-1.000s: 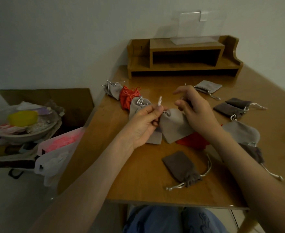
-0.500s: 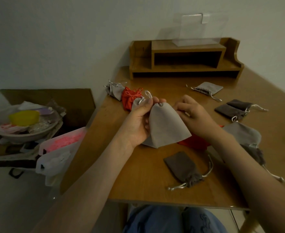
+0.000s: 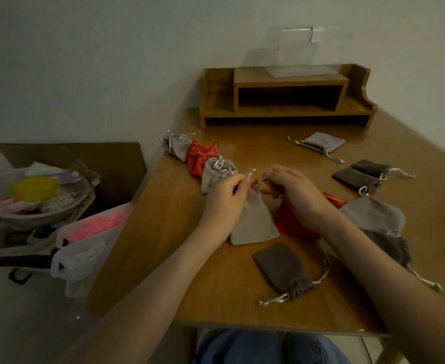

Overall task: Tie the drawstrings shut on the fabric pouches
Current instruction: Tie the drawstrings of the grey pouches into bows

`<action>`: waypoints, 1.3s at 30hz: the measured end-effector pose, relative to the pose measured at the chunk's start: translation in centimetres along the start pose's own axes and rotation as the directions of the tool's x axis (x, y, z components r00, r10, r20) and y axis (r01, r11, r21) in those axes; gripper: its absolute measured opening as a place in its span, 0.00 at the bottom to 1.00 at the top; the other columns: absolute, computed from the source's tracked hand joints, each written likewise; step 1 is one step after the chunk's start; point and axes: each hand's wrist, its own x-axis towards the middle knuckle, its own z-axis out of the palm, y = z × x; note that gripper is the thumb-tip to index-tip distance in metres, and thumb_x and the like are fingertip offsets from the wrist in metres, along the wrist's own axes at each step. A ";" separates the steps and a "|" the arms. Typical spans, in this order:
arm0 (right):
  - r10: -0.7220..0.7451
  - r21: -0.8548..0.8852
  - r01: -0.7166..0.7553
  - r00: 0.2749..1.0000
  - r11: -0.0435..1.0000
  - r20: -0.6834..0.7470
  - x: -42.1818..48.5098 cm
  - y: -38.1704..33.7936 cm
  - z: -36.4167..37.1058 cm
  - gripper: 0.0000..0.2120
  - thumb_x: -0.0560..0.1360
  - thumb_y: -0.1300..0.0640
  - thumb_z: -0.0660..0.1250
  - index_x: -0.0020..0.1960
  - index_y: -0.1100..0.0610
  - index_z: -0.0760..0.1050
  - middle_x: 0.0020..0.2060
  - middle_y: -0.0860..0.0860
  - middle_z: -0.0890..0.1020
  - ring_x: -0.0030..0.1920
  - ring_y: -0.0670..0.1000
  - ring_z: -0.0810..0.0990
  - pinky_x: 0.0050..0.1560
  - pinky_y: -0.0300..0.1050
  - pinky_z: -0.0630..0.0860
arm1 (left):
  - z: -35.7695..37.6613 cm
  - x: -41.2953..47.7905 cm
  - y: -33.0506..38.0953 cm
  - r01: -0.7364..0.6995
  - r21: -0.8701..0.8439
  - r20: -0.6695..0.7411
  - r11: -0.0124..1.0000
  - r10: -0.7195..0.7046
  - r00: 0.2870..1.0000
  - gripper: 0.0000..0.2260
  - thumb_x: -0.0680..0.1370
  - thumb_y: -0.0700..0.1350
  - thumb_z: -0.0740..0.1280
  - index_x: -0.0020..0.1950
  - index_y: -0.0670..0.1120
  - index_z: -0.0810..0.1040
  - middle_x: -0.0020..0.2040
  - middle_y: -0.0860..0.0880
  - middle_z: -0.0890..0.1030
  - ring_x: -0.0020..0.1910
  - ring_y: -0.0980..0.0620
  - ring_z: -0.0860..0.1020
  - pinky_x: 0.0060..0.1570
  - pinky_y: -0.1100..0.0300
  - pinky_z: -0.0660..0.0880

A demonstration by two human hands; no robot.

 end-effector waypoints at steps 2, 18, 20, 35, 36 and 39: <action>-0.032 -0.008 0.033 0.997 0.999 0.074 0.0 0.1 0.1 0.09 0.79 0.64 0.56 0.43 0.63 0.71 0.36 0.51 0.74 0.34 0.41 0.73 0.36 0.31 0.69 | 0.0 0.0 -0.1 0.007 0.029 0.021 1.000 -0.008 1.000 0.10 0.82 0.44 0.60 0.48 0.42 0.80 0.37 0.45 0.79 0.36 0.50 0.76 0.38 0.51 0.72; -0.399 -0.505 0.412 0.906 0.759 0.140 0.2 1.7 0.3 0.05 0.78 0.63 0.64 0.53 0.61 0.73 0.40 0.51 0.79 0.41 0.45 0.77 0.42 0.40 0.74 | -0.5 0.0 0.3 0.211 -0.199 0.180 0.957 -0.176 0.968 0.09 0.82 0.41 0.59 0.59 0.45 0.77 0.51 0.49 0.81 0.52 0.53 0.80 0.51 0.63 0.76; -0.409 -0.491 0.423 0.901 0.761 0.143 0.2 1.8 0.3 0.10 0.76 0.65 0.66 0.56 0.60 0.70 0.39 0.50 0.78 0.40 0.46 0.78 0.42 0.39 0.74 | -0.5 -0.1 0.5 0.183 -0.171 0.175 0.968 -0.152 0.973 0.10 0.82 0.41 0.59 0.59 0.44 0.78 0.52 0.49 0.81 0.54 0.54 0.79 0.53 0.65 0.75; -0.539 -0.546 0.478 0.841 0.688 0.057 0.4 2.0 0.3 0.06 0.75 0.66 0.68 0.50 0.61 0.73 0.38 0.43 0.76 0.41 0.39 0.78 0.41 0.31 0.75 | -0.4 -0.6 0.8 0.017 -0.075 0.094 0.997 -0.010 0.995 0.11 0.82 0.43 0.59 0.53 0.42 0.80 0.46 0.47 0.82 0.47 0.53 0.79 0.49 0.58 0.74; -0.537 -0.540 0.474 0.842 0.696 0.047 0.3 2.0 0.3 0.05 0.75 0.66 0.67 0.50 0.61 0.73 0.38 0.44 0.77 0.41 0.40 0.79 0.40 0.32 0.75 | -0.4 -0.6 0.9 0.020 -0.098 0.089 0.995 -0.011 0.996 0.11 0.82 0.43 0.59 0.51 0.42 0.80 0.45 0.45 0.82 0.46 0.52 0.79 0.48 0.59 0.74; -0.523 -0.512 0.457 0.852 0.727 0.019 0.1 1.6 0.3 0.03 0.77 0.67 0.64 0.49 0.61 0.73 0.39 0.43 0.77 0.42 0.39 0.79 0.40 0.30 0.74 | -0.5 -0.6 1.1 0.051 -0.173 0.097 0.984 -0.034 0.995 0.13 0.83 0.44 0.58 0.48 0.41 0.80 0.42 0.36 0.79 0.39 0.47 0.76 0.40 0.56 0.71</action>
